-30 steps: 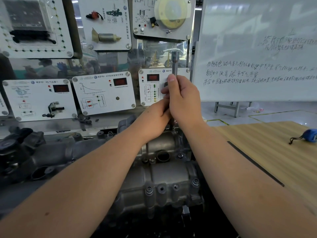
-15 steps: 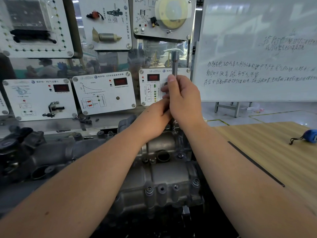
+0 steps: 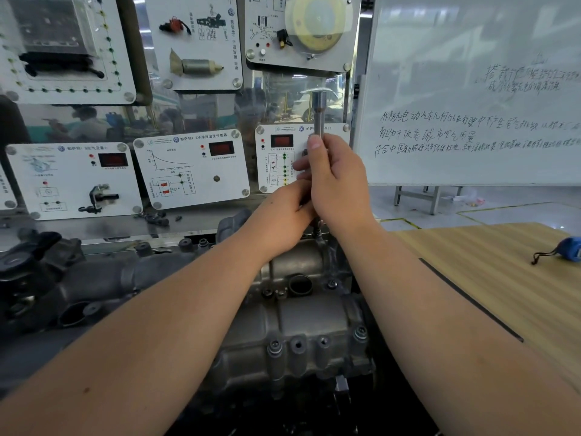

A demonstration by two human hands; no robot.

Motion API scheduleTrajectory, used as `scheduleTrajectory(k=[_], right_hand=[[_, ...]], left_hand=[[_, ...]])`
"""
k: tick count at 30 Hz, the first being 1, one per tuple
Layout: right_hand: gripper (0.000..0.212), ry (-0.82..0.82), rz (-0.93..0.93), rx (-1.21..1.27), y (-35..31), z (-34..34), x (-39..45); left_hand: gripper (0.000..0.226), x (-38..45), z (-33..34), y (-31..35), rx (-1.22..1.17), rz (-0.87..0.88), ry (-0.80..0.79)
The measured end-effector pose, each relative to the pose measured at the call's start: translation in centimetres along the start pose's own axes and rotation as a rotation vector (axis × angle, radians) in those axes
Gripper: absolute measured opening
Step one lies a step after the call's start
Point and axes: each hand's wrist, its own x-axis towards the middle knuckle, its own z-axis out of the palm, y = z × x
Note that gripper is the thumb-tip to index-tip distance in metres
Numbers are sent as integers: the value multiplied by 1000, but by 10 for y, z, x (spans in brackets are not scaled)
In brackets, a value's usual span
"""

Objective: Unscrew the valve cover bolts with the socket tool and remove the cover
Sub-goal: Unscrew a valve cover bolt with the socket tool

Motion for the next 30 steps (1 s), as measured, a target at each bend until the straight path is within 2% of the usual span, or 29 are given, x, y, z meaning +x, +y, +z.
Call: scheduleTrajectory(k=[3, 6, 10, 13, 20, 26, 30], right_hand=[[16, 18, -9, 5, 1, -1, 1], [4, 50, -26, -15, 2, -1, 1], [18, 32, -33, -49, 0, 0, 1], [24, 25, -20, -35, 0, 0, 1], [5, 46, -19, 0, 0, -1, 0], [21, 62, -9, -22, -2, -1, 1], [18, 47, -6, -12, -1, 0, 1]], left_hand=[[13, 2, 0, -1, 1, 8, -1], [13, 2, 0, -3, -22, 20, 5], [26, 1, 0, -4, -90, 24, 9], [27, 1, 1, -2, -94, 25, -4], [18, 3, 1, -6, -53, 6, 26], [23, 2, 1, -6, -122, 21, 6], [27, 2, 1, -5, -103, 41, 10]])
